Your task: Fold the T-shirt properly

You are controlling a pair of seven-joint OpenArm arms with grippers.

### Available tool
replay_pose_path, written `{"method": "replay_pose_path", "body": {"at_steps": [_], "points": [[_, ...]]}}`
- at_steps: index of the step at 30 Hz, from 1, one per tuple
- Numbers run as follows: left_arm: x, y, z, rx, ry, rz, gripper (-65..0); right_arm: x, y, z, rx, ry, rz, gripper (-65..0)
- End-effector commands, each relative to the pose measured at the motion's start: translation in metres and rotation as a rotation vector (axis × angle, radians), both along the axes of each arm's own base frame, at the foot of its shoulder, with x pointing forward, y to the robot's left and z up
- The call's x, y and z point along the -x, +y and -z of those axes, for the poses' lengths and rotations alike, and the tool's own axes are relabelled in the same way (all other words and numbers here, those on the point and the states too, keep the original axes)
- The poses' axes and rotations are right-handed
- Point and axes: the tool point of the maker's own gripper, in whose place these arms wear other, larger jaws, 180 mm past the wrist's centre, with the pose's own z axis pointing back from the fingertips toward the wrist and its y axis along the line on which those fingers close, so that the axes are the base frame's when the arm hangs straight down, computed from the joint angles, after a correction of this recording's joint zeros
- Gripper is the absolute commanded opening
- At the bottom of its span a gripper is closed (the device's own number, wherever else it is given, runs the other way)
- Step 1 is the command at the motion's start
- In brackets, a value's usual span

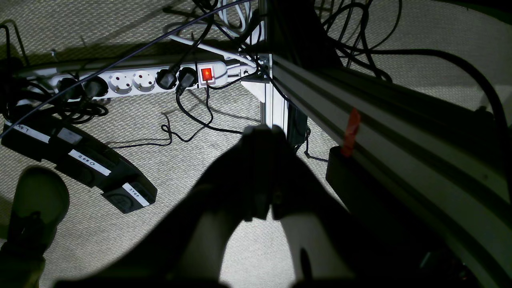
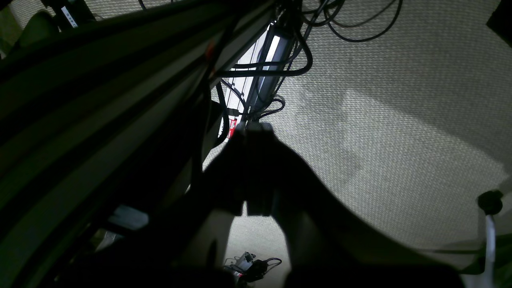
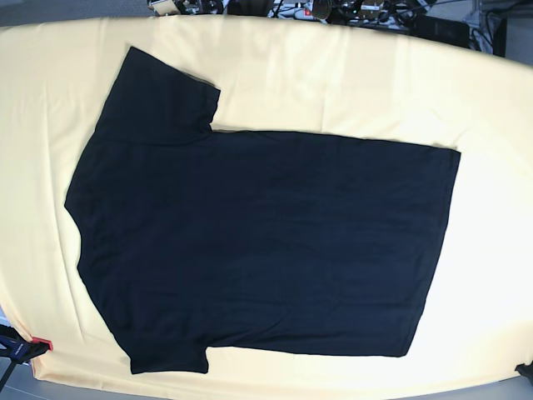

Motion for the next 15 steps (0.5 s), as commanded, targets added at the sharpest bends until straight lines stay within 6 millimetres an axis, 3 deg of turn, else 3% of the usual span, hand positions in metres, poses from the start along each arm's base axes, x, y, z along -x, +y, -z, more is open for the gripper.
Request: {"method": "replay_pose_path", "body": {"at_steps": [1, 8, 12, 15], "points": [[-0.002, -0.002, -0.001, 0.009, -0.010, -0.001, -65.0, -0.020, 0.001, -0.002, -0.005, -0.027, -0.005, -65.0], [0.015, -0.002, -0.006, 0.062, 0.126, 0.087, -65.0, 0.011, -0.010, -0.005, 0.026, 0.072, -0.139, -65.0], [0.034, 0.007, -0.013, 0.088, 0.152, 0.084, -65.0, 0.046, -0.015, -0.009, 0.004, 0.099, -0.148, -65.0], [0.060, 0.017, -0.021, 0.096, 0.179, 0.040, -65.0, 0.084, -0.020, -0.017, -0.004, 0.164, -0.175, -65.0]]}}
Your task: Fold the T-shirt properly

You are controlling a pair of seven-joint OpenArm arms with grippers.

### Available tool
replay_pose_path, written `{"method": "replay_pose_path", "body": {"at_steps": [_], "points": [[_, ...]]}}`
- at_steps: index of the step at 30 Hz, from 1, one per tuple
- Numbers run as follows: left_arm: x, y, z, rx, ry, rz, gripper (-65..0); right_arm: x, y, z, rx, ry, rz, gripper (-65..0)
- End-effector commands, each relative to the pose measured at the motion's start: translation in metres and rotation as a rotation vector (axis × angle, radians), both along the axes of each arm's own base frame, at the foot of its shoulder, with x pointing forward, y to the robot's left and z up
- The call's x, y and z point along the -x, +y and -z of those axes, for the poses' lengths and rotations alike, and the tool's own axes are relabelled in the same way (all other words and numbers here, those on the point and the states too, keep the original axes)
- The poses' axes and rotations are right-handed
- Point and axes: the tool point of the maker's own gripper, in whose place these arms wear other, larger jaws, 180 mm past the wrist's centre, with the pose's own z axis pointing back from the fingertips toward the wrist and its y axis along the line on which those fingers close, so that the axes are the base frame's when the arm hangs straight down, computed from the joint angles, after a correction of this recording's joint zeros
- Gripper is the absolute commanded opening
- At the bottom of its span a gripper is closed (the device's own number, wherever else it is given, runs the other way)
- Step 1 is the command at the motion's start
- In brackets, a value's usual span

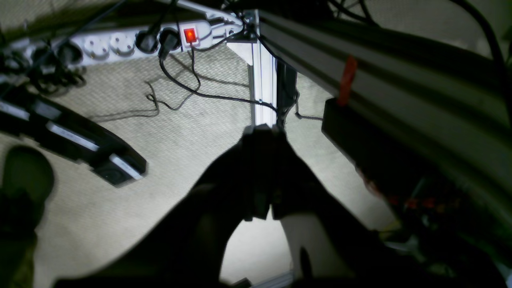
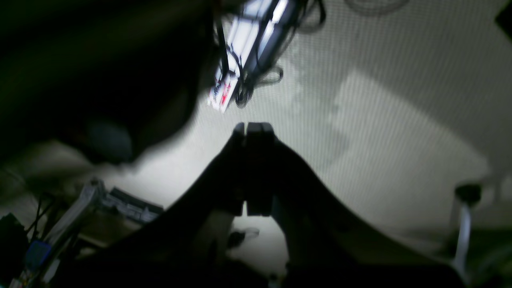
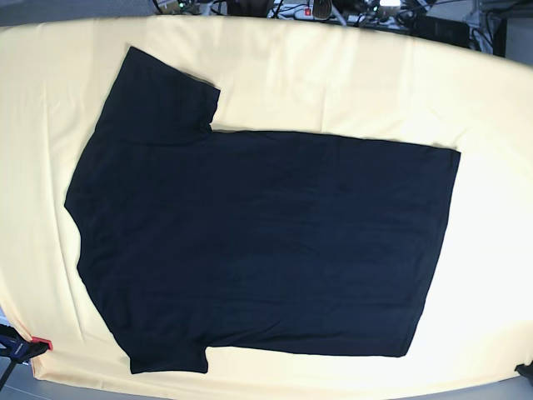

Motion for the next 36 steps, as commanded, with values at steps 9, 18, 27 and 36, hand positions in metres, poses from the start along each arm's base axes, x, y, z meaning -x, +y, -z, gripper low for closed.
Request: {"method": "replay_pose_path", "body": {"at_steps": [9, 18, 27, 36], "points": [[0.088, 0.024, -0.058, 0.103, 0.103, 0.019, -65.0, 0.091, 0.004, -0.052, -0.046, 0.149, 0.030, -65.0], [0.088, 0.050, -0.146, 0.091, -0.020, 0.287, -65.0, 0.080, 0.003, -0.143, -0.108, -0.036, -0.021, -65.0], [-0.028, 0.067, -0.242, -0.047, -0.421, 0.479, -65.0, -0.013, -0.037, -0.246, 0.045, -0.458, -0.226, -65.0], [-0.117, 0.056, -0.306, -0.109, -0.752, 0.594, -65.0, -0.106, -0.052, -0.289, 0.140, -0.871, -0.428, -65.0]]}}
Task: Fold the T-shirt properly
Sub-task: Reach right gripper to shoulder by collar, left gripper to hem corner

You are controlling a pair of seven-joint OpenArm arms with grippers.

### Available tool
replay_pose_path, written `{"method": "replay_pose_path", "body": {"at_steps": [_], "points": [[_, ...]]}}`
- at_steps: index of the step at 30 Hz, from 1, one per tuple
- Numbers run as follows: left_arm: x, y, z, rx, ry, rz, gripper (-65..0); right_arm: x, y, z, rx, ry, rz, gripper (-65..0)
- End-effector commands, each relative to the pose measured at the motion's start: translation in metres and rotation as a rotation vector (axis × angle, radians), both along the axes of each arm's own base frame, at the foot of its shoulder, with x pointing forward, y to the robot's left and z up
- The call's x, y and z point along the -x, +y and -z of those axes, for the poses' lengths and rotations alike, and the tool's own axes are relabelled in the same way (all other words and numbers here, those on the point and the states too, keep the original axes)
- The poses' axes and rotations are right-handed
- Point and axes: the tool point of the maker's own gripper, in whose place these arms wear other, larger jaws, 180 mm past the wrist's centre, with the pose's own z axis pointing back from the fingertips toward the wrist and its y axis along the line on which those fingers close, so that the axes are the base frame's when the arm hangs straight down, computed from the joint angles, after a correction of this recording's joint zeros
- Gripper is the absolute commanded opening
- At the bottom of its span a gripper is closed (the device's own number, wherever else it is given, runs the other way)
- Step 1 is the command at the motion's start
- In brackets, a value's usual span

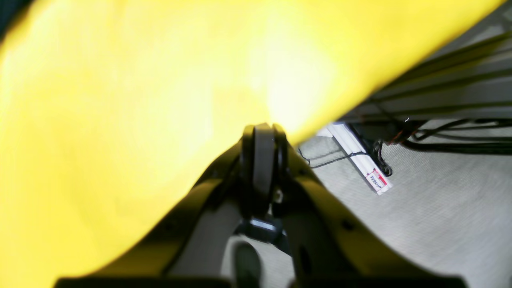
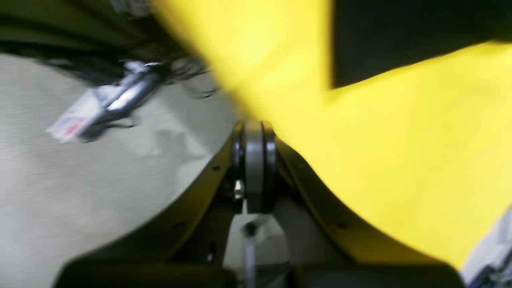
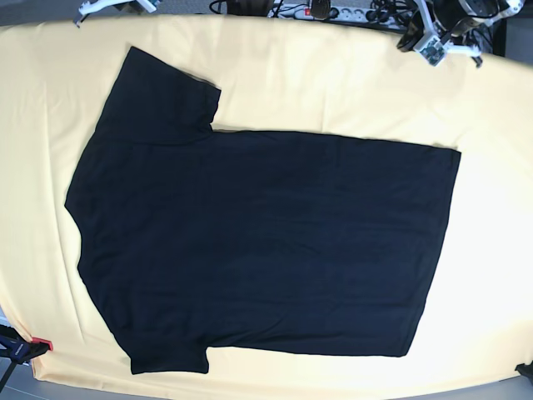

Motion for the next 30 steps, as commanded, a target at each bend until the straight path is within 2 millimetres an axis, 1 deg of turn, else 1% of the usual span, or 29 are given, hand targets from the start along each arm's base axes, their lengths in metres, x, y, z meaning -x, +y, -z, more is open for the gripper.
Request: {"method": "replay_pose_path", "body": {"at_steps": [1, 5, 7, 9, 13, 15, 18, 19, 22, 23, 24, 25, 30], "points": [[-0.012, 0.001, -0.008, -0.022, -0.060, 0.034, -65.0, -0.013, 0.004, -0.007, -0.019, -0.050, -0.013, -65.0], [-0.043, 0.002, -0.019, -0.050, -0.185, 0.139, -65.0, -0.060, 0.014, -0.019, -0.054, -0.190, -0.055, -65.0], [-0.060, 0.009, -0.022, -0.086, -0.245, 0.190, -65.0, -0.079, 0.022, -0.026, -0.098, -0.230, -0.074, -65.0], [-0.079, 0.019, -0.026, -0.113, -0.301, 0.230, -65.0, -0.095, 0.030, -0.032, -0.146, -0.258, -0.085, -65.0], [-0.108, 0.040, -0.023, -0.154, -0.350, 0.342, -65.0, -0.116, 0.038, -0.044, -0.190, -0.325, -0.102, -65.0], [-0.118, 0.048, -0.019, -0.166, -0.355, 0.421, -65.0, -0.122, 0.033, -0.037, -0.177, -0.326, -0.098, -65.0], [-0.128, 0.055, -0.015, -0.173, -0.365, 0.558, -65.0, -0.125, 0.026, -0.023, -0.153, -0.303, -0.086, -65.0], [-0.131, 0.056, -0.013, -0.174, -0.370, 0.600, -62.3, -0.124, 0.024, -0.019, -0.148, -0.293, -0.083, -65.0], [-0.138, 0.061, -0.006, -0.194, -0.355, 0.693, -44.9, -0.122, 0.020, -0.011, -0.139, -0.277, -0.070, -65.0], [-0.140, 0.063, -0.002, -0.206, -0.341, 0.711, -40.4, -0.122, 0.019, -0.010, -0.138, -0.277, -0.065, -65.0], [-0.143, 0.064, 0.001, -0.220, -0.333, 0.725, -37.7, -0.123, 0.018, -0.010, -0.137, -0.279, -0.061, -65.0], [-0.145, 0.066, 0.006, -0.238, -0.321, 0.739, -36.9, -0.123, 0.018, -0.010, -0.137, -0.281, -0.058, -65.0], [-0.153, 0.081, 0.030, -0.320, -0.264, 0.788, -36.8, -0.123, 0.019, -0.011, -0.139, -0.282, -0.055, -65.0]]}}
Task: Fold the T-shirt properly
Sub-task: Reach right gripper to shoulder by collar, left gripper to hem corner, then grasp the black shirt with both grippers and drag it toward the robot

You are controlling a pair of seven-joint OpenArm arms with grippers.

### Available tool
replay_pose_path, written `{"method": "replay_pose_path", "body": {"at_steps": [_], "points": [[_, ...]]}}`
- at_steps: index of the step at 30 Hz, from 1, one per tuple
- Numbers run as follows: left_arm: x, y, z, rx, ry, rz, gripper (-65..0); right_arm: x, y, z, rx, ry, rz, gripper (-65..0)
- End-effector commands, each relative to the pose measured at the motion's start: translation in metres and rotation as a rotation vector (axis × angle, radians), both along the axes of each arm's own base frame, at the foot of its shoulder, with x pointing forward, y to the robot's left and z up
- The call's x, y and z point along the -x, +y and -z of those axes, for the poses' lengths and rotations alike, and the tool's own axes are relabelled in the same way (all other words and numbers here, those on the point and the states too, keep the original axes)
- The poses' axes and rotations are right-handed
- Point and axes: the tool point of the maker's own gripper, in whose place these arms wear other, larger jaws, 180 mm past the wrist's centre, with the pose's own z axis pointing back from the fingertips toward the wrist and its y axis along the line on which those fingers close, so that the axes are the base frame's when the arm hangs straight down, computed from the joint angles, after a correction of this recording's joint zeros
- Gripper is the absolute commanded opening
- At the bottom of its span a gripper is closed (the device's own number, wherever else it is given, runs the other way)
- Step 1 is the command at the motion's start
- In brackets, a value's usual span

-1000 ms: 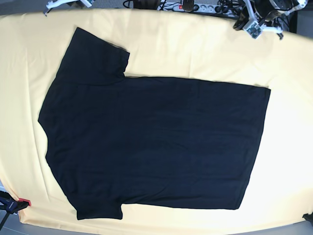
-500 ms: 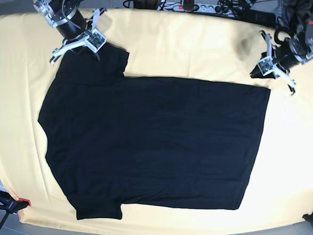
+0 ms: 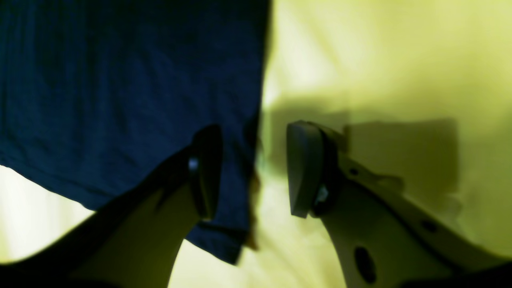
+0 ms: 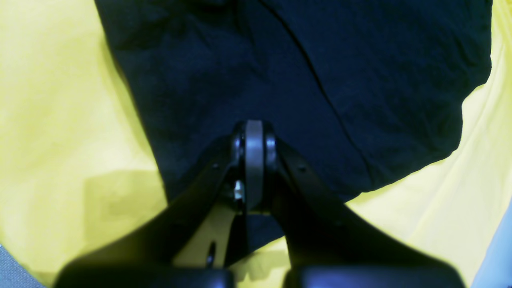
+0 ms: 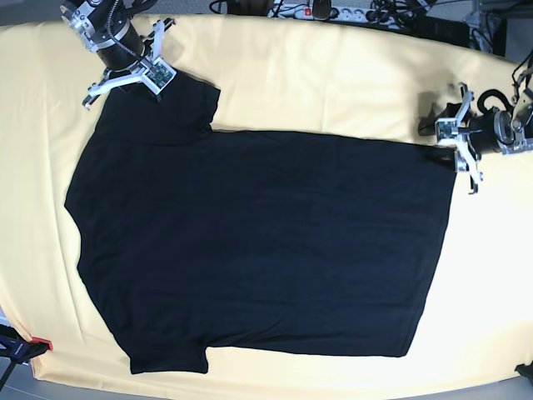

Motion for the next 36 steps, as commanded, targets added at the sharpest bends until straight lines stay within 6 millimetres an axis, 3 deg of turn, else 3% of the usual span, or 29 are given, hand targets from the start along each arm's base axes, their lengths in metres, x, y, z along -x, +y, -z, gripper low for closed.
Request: {"method": "replay_pose_path", "body": {"at_steps": [1, 7, 15, 16, 18, 19, 20, 22, 24, 27, 32, 36], "points": [[-0.009, 0.022, 0.004, -0.104, -0.030, -0.003, -36.8, -0.004, 0.001, -0.008, -0.006, -0.033, -0.011, -65.0], [-0.031, 0.019, 0.003, -0.120, -0.077, 0.012, -36.8, -0.004, 0.001, -0.008, -0.006, -0.033, -0.011, -65.0], [-0.061, 0.007, -0.021, -0.067, -0.151, -0.001, -37.0, -0.004, 0.001, -0.008, -0.006, -0.033, -0.011, -65.0], [-0.061, 0.006, -0.021, -0.057, -0.149, -0.006, -39.2, -0.004, 0.001, -0.008, -0.006, -0.033, -0.011, -65.0], [-0.058, 0.004, -0.020, -0.049, -0.125, -0.005, -53.6, -0.004, 0.001, -0.008, -0.005, -0.032, -0.011, -64.7], [-0.054, 0.004, -0.018, -0.052, -0.104, 0.000, -62.3, -0.003, 0.001, -0.006, 0.000, -0.023, -0.016, -58.7], [-0.051, 0.004, -0.017, -0.053, -0.087, 0.005, -65.0, 0.000, 0.001, -0.004, 0.009, -0.005, -0.032, -51.5], [-0.048, 0.004, -0.015, -0.058, -0.068, 0.009, -65.0, 0.006, 0.004, 0.001, 0.020, 0.028, -0.063, -37.8], [-0.048, 0.002, -0.017, -0.043, -0.066, 0.004, -65.0, 0.014, 0.006, 0.005, 0.021, 0.055, -0.088, -30.6], [-0.049, -0.001, -0.019, -0.024, -0.065, 0.001, -65.0, 0.026, 0.009, 0.010, 0.021, 0.095, -0.115, -30.1], [-0.048, -0.012, -0.024, -0.011, -0.080, 0.030, -65.0, 0.025, 0.006, 0.014, 0.027, 0.098, -0.105, -30.1], [-0.048, -0.014, -0.025, -0.008, -0.083, 0.035, -65.0, 0.030, -0.005, 0.032, 0.053, 0.142, -0.085, -30.1]]}}
